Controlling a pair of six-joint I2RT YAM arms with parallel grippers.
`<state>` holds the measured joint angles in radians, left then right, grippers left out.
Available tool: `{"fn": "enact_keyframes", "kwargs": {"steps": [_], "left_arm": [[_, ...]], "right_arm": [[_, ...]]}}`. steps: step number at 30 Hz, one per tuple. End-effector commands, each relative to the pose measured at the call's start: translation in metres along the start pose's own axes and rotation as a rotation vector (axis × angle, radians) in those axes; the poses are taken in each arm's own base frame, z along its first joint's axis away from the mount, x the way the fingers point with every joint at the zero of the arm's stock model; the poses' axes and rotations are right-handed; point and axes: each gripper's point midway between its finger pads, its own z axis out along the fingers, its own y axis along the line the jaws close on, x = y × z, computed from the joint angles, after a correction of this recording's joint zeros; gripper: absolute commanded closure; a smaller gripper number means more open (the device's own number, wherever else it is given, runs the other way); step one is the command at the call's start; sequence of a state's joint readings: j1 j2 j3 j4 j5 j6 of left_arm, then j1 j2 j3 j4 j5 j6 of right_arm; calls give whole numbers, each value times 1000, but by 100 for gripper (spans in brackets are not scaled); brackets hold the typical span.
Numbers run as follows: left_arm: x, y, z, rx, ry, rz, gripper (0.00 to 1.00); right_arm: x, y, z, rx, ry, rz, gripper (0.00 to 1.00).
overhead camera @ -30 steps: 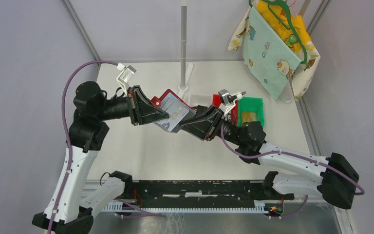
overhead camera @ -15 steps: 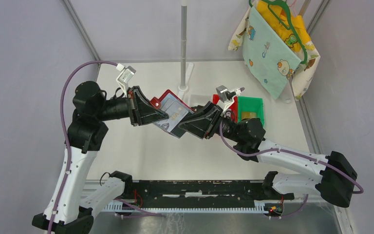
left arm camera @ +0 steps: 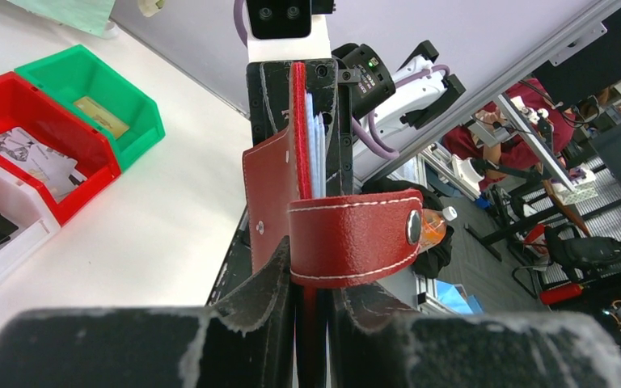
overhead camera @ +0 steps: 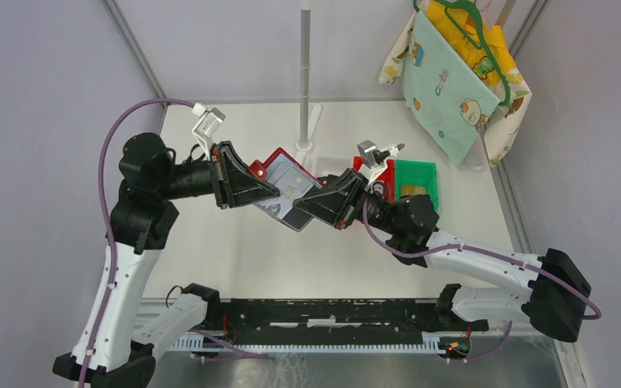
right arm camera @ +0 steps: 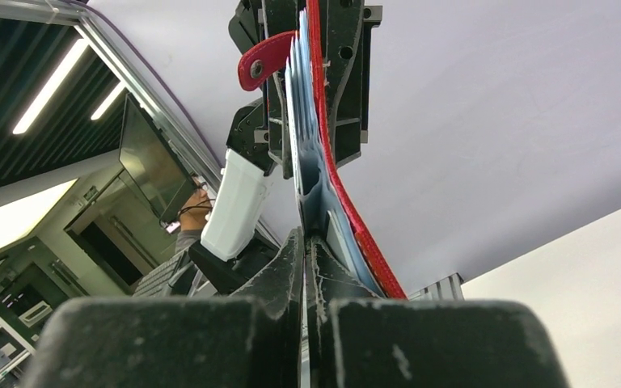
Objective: Take the credit cards out of the card holder
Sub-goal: Remove the credit card from the card holder.
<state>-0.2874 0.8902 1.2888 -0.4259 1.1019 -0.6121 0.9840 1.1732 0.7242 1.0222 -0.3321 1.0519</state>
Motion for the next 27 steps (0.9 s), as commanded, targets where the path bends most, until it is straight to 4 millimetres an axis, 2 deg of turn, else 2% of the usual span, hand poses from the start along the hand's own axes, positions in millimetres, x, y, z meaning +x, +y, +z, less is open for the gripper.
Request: {"fn": "enact_keyframes", "kwargs": {"steps": [1, 5, 9, 14, 20, 27], "left_arm": [[-12, -23, -4, 50, -14, 73, 76], [-12, -23, -3, 54, -12, 72, 64], [-13, -22, -3, 51, -15, 61, 61], [-12, -19, -2, 47, -16, 55, 75], [-10, -18, -2, 43, -15, 55, 84], [-14, -20, -3, 38, -28, 70, 98]], "right_arm": [[-17, 23, -1, -70, -48, -41, 100], [-17, 27, -6, -83, -56, -48, 100], [-18, 31, -10, -103, -69, -45, 100], [-17, 30, -10, -108, -71, -36, 100], [-16, 30, -9, -110, -63, -34, 100], [-11, 24, -20, -83, -66, -33, 100]]}}
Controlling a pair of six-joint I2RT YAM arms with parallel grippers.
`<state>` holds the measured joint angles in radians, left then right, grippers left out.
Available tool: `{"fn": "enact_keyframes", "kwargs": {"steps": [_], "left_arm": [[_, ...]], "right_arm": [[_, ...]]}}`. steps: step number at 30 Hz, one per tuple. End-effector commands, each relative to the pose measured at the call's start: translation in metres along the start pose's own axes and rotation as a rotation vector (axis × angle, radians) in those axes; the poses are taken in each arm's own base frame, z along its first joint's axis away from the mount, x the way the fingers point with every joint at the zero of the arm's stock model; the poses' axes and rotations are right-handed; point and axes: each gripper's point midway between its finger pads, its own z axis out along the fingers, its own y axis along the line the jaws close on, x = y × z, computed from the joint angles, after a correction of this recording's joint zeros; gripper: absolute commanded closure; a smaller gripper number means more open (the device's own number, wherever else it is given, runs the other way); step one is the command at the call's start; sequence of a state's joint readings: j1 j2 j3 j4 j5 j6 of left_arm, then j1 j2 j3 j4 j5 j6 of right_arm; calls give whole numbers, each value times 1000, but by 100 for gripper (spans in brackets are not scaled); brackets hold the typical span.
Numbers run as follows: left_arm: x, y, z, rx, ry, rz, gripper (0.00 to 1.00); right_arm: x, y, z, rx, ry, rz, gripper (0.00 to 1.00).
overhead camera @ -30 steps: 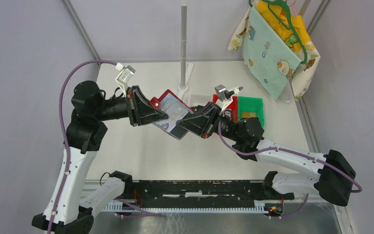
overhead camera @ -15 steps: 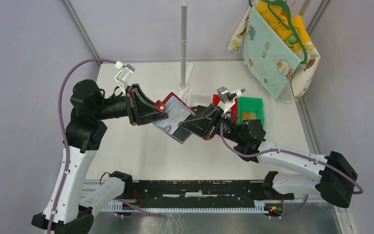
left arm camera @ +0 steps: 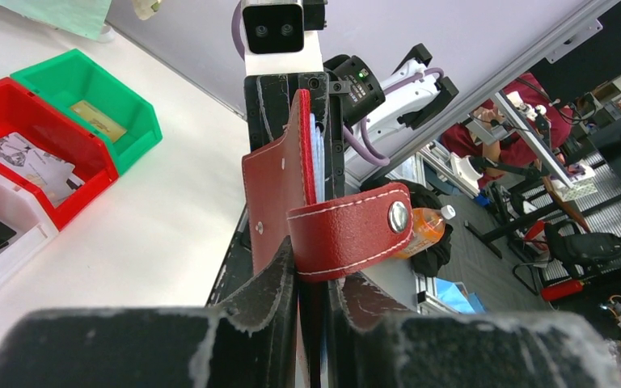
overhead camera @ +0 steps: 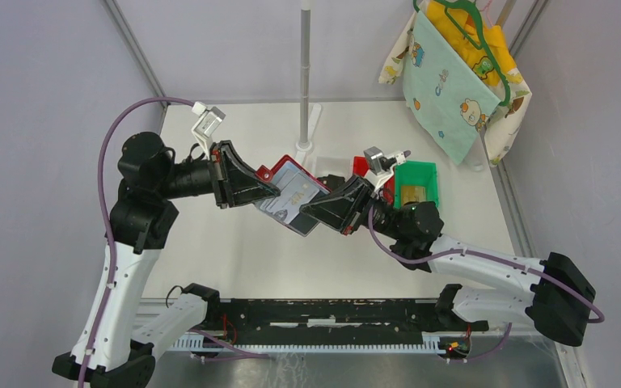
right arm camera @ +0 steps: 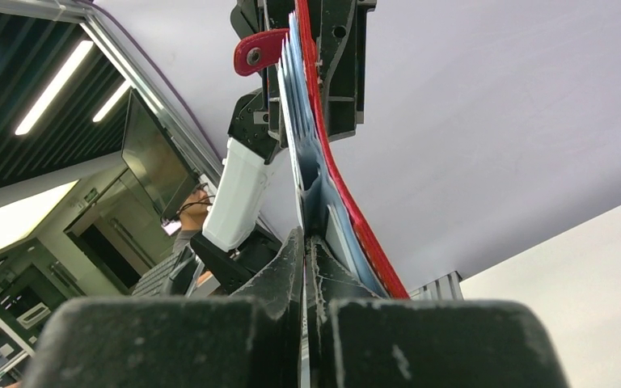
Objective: Take the credit cards out of the card holder
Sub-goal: Remove the credit card from the card holder.
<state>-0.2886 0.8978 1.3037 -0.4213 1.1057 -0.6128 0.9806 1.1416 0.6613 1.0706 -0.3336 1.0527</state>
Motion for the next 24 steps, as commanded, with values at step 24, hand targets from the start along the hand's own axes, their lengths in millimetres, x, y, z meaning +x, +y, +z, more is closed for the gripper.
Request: {"fn": "enact_keyframes", "kwargs": {"steps": [24], "left_arm": [[-11, -14, -3, 18, -33, 57, 98]], "right_arm": [[-25, 35, 5, -143, -102, 22, 75]]}}
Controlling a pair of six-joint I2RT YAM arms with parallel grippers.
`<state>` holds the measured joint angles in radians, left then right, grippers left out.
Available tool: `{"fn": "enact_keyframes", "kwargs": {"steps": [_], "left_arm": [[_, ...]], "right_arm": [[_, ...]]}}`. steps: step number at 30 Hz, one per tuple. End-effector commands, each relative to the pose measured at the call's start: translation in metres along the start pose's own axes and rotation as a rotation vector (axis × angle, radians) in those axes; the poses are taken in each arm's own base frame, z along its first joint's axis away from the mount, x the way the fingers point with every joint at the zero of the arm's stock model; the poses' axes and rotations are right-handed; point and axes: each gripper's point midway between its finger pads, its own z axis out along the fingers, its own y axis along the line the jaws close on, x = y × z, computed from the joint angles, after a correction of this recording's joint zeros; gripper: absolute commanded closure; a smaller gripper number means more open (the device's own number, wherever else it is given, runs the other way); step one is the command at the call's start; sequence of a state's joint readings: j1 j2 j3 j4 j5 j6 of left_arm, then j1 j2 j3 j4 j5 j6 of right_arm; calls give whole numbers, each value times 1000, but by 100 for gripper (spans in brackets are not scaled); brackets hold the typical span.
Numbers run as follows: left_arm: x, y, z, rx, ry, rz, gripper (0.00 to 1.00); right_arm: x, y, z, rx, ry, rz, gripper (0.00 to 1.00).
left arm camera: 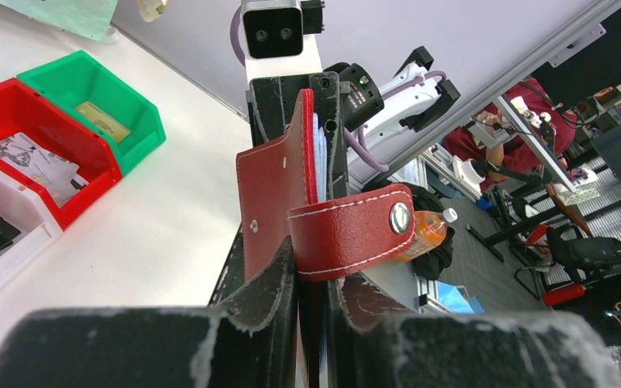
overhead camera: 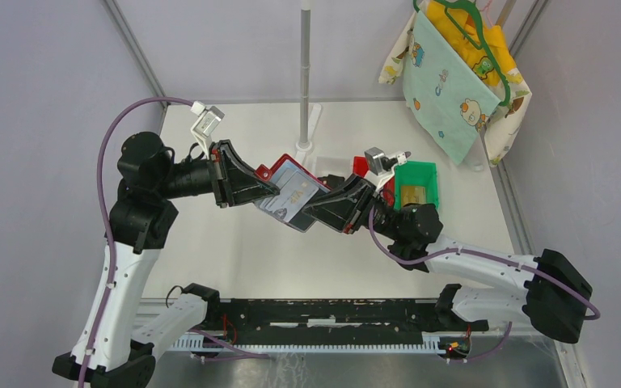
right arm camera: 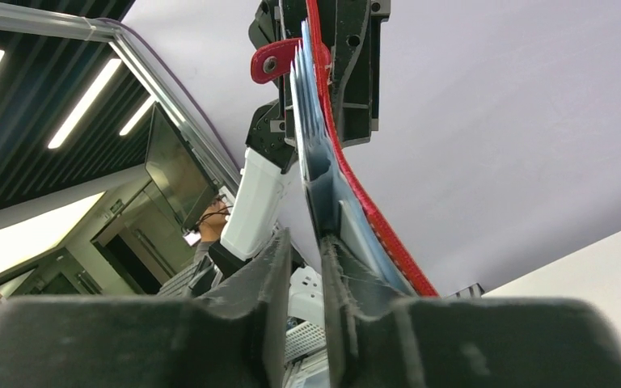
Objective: Take the credit cards out of the card holder
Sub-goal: Remove the credit card from the card holder.
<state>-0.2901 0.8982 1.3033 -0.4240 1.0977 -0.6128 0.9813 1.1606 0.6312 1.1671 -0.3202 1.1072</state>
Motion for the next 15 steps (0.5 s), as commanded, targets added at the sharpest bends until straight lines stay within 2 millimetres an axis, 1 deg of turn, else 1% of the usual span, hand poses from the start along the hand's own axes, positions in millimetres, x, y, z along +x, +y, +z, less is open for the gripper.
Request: {"fn": "enact_keyframes", "kwargs": {"steps": [1, 4, 5, 10, 15], "left_arm": [[-11, -16, -3, 24, -32, 61, 98], [-11, -17, -3, 25, -32, 61, 98], [-11, -17, -4, 24, -34, 62, 98], [-15, -18, -4, 21, -43, 67, 98], [-16, -19, -3, 22, -48, 61, 98]], "right_arm": [[-24, 32, 10, -115, -69, -15, 81], [-25, 37, 10, -132, -78, -9, 97], [-25, 37, 9, -133, -77, -8, 100], [-24, 33, -5, -121, -108, 0, 100], [-21, 31, -8, -122, -110, 13, 100]]}}
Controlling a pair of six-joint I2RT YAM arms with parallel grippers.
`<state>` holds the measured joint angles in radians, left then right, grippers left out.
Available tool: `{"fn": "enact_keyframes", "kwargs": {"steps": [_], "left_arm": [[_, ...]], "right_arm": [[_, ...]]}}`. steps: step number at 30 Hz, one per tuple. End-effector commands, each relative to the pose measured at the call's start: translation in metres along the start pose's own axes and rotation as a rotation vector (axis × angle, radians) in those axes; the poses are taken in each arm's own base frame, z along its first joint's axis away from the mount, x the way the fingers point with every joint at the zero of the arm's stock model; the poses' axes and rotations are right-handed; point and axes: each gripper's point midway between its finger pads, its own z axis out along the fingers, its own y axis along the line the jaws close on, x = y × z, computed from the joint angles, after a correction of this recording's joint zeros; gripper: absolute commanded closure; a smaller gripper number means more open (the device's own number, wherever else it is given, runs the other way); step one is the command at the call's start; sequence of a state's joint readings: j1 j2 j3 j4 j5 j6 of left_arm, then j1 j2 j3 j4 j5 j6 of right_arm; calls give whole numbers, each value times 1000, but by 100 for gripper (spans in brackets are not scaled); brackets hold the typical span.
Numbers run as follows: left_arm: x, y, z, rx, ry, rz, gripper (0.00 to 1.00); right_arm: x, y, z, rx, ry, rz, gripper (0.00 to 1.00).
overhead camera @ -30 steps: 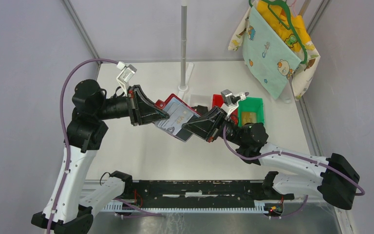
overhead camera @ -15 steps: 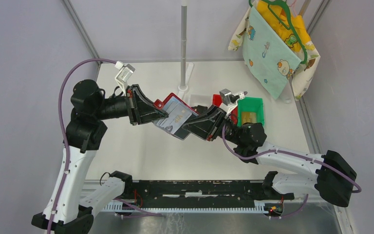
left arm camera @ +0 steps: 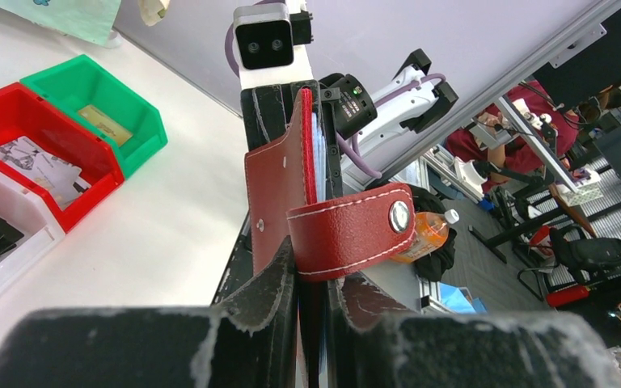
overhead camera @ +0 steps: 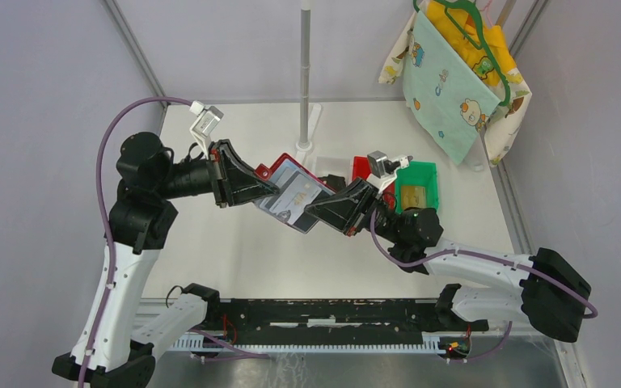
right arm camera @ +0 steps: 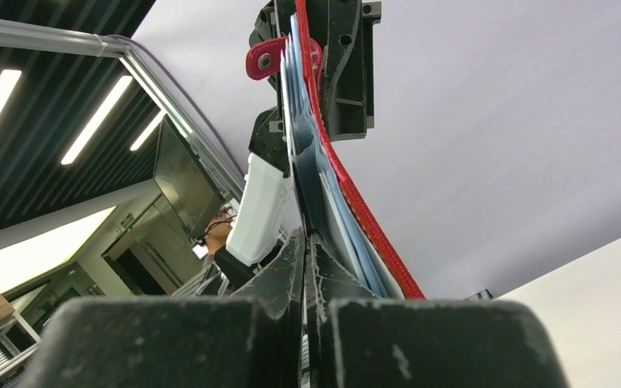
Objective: Take the credit cards out of the card holder
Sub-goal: Remove the credit card from the card holder.
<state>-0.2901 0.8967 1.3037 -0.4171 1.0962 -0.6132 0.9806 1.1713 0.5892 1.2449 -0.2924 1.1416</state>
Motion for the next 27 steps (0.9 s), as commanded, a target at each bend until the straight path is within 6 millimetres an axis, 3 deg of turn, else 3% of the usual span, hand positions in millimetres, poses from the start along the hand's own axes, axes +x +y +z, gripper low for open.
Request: {"fn": "enact_keyframes", "kwargs": {"steps": [1, 8, 11, 17, 19, 23, 27], "left_arm": [[-16, -19, -3, 22, -45, 57, 98], [-16, -18, -3, 21, -46, 56, 98], [-17, -17, -2, 19, -47, 55, 98], [-18, -18, -2, 21, -47, 58, 98], [-18, -18, -2, 21, -46, 57, 98], [-19, -17, -2, 22, -48, 57, 98], [-20, -20, -2, 24, -49, 63, 98]], "right_arm": [[-19, 33, -1, -114, -70, -8, 100], [-17, 31, 3, -108, -59, -10, 100], [-16, 32, 10, -113, -43, -9, 82], [-14, 31, 15, -119, -37, -1, 60], [-15, 31, 18, -120, -39, 0, 61], [-15, 27, 23, -106, -39, 7, 71], [-16, 28, 20, -106, -46, 3, 88]]}}
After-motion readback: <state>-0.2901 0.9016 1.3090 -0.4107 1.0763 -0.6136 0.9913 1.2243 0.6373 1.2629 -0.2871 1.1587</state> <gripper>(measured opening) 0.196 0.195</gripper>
